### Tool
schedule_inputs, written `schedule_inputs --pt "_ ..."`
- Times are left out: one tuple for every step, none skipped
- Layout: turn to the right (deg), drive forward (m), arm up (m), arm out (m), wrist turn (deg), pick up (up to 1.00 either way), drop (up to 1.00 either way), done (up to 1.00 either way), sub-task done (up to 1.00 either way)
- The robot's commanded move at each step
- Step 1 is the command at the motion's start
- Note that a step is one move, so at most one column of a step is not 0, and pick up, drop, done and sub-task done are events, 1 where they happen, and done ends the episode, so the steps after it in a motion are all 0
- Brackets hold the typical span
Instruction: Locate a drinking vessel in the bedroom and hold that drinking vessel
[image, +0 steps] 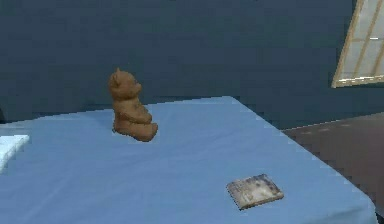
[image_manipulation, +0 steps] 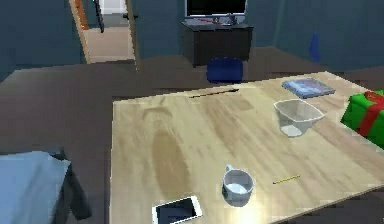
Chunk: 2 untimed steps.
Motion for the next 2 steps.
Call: schedule_inputs --pt "15.0 0.0 0.0 0.0 0.0 0.0 0.0 0.0 0.0" --pt "0.0 0.0 0.5 0.0 0.0 0.0 0.0 0.0 0.0"
